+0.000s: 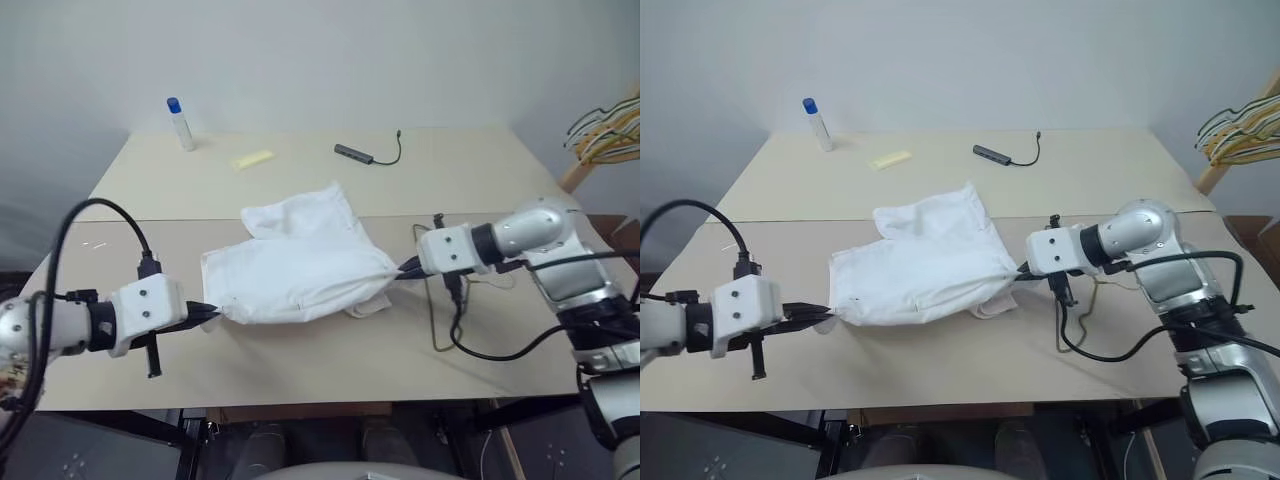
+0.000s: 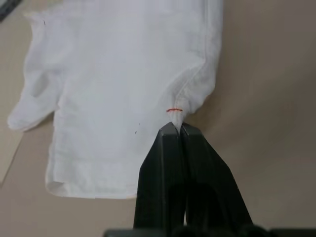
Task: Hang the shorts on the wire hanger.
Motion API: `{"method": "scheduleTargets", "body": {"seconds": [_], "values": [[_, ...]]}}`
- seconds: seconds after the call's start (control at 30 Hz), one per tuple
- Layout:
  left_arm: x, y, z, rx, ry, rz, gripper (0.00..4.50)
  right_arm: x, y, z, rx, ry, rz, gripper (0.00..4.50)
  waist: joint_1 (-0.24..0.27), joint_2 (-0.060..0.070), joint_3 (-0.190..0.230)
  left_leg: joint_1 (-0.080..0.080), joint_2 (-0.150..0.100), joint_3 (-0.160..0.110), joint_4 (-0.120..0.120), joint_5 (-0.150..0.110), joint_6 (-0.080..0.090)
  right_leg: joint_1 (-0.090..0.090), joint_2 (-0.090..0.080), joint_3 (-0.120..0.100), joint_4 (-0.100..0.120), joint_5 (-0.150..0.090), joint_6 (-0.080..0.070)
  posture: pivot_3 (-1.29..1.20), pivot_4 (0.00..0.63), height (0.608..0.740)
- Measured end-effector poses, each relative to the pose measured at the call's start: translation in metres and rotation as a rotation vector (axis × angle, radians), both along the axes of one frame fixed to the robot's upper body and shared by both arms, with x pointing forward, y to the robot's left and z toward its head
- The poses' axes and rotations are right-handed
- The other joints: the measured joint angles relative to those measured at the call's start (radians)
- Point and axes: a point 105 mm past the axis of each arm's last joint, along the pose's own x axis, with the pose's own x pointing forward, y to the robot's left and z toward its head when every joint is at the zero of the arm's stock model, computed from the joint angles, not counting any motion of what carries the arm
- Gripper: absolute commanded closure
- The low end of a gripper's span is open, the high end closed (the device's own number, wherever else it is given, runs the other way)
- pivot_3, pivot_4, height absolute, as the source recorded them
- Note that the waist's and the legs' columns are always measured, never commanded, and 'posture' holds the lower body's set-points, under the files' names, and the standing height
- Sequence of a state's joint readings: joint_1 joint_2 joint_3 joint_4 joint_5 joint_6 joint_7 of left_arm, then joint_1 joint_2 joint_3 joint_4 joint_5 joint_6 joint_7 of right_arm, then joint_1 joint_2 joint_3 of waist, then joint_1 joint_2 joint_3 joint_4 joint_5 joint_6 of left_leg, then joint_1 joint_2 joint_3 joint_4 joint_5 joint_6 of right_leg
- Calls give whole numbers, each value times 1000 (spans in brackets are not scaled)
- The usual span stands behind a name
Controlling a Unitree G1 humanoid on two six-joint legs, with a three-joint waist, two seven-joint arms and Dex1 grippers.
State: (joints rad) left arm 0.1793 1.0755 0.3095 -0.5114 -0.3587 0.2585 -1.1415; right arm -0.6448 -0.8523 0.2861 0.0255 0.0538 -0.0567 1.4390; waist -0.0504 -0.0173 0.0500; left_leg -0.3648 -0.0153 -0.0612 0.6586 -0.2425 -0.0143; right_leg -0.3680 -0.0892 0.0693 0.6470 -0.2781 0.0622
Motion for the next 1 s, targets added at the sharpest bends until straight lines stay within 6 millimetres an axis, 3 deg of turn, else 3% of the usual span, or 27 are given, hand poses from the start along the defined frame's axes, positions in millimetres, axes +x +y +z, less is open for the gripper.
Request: {"method": "scheduleTargets", "body": {"seconds": [0.1,0.2,0.3,0.33,0.43,0.5,0.57,0.7,0.83,0.93,1.0], "values": [[5,-1,7,5,-10,-62,4500,-3,5,8,27,-13,14,4452,-11,0,0,-1,0,0,0,0,0,-1,0,0,0,1,-1,-82,0,740],[19,-3,11,8,-40,-90,4500,7,11,8,72,-21,-25,4452,-20,0,0,-2,0,0,0,0,0,-2,0,0,0,1,-1,-96,0,740],[67,-9,27,-37,-156,-26,4500,59,27,21,164,-138,-198,4452,-27,0,0,-1,-1,-1,2,1,1,-1,1,0,3,3,-2,-108,0,740],[90,-9,42,-65,-225,30,4500,82,34,34,204,-209,-273,4452,-32,-1,0,-2,-1,-2,2,2,1,-2,2,0,3,4,-2,-109,0,740],[175,5,103,-135,-455,328,4500,145,51,98,308,-525,-513,4452,-48,-2,-1,-8,-4,-14,0,5,-4,-11,1,-3,5,6,-2,-110,0,740],[211,23,147,-173,-609,559,4500,162,56,145,394,-733,-610,4452,-64,-4,-2,-22,-6,-19,2,10,-13,-28,-3,-2,18,6,-2,-109,0,740],[230,43,184,-206,-759,773,4500,168,59,181,494,-909,-688,4452,-83,-6,-4,-30,-9,-18,-2,12,-18,-39,-7,-2,20,6,-1,-106,0,740],[230,50,244,-283,-1092,986,4500,156,71,231,736,-1194,-727,4452,-129,-8,-4,-46,-21,-18,-8,12,-16,-62,-21,-2,26,6,4,-98,0,740],[203,43,297,-395,-1410,967,4500,132,66,268,959,-1397,-693,4452,-159,-8,-4,-54,-24,-18,-10,11,-13,-72,-25,-1,27,6,6,-95,0,740],[191,31,307,-433,-1496,825,4500,126,49,273,1015,-1434,-691,4452,-162,-7,-5,-53,-25,-17,-9,11,-12,-70,-25,-1,25,6,7,-96,0,740],[191,25,288,-395,-1484,699,4500,134,36,254,975,-1391,-705,4452,-164,-7,-5,-43,-26,-17,-9,12,-10,-58,-24,-1,23,5,7,-95,0,740]]}}
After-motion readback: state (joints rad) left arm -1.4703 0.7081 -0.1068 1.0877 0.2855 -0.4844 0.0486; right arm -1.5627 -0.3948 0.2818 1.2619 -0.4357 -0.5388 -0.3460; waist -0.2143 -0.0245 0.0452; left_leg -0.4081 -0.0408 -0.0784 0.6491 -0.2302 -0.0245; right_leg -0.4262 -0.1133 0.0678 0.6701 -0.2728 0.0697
